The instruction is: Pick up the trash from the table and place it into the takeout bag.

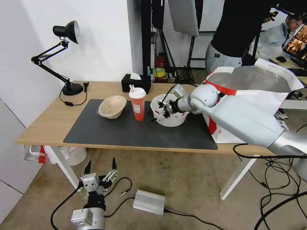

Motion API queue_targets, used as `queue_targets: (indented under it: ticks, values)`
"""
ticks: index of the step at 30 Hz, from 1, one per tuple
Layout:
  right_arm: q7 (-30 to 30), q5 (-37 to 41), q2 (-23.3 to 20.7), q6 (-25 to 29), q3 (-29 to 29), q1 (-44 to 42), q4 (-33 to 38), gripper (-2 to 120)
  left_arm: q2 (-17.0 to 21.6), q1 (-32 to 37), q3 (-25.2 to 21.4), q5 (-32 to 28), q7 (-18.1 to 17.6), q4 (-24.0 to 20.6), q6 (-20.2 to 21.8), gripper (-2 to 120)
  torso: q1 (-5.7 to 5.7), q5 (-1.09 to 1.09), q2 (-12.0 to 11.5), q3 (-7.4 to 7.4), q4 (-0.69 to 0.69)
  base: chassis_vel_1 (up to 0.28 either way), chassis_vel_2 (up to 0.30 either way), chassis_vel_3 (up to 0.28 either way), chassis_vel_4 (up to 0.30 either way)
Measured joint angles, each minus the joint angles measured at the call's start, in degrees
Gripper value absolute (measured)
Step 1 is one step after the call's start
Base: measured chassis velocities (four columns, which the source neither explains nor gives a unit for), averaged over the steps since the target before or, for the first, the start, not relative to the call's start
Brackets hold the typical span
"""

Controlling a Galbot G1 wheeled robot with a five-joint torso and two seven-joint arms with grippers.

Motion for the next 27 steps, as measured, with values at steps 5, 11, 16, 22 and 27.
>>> queue_targets:
  ticks: [5,11,16,22,27]
  values:
    - [0.0,-0.3,-0.5,-0.1,0.1,-0.2,0.2,100,0.0,-0.2,0.2,0.0,0.0,0.5,0.0,100,0.0,0.0,0.0,0.0,0.0,0.0,0.0,0.0,0.0]
    - [-0.5,-0.8,-0.9,-0.1,0.1,-0.2,0.1,100,0.0,-0.4,0.4,0.0,0.0,0.7,0.0,100,0.0,0.0,0.0,0.0,0.0,0.0,0.0,0.0,0.0]
    - [-0.5,-1.2,-0.9,-0.2,0.1,-0.5,-0.4,100,0.0,-0.5,0.4,0.0,0.0,0.8,-0.1,100,0.0,0.0,0.0,0.0,0.0,0.0,0.0,0.0,0.0]
    - [-0.6,-1.2,-0.9,-0.2,0.1,-0.5,-0.5,100,0.0,-0.4,0.3,0.0,0.0,0.6,-0.1,100,0.0,-0.01,0.0,0.0,0.0,0.0,0.0,0.0,0.0]
    - [-0.5,-1.2,-0.9,-0.2,0.1,-0.6,-0.7,100,0.0,-0.3,0.2,0.0,0.0,0.5,-0.2,100,0.0,-0.01,0.0,0.0,0.0,0.0,0.0,0.0,0.0]
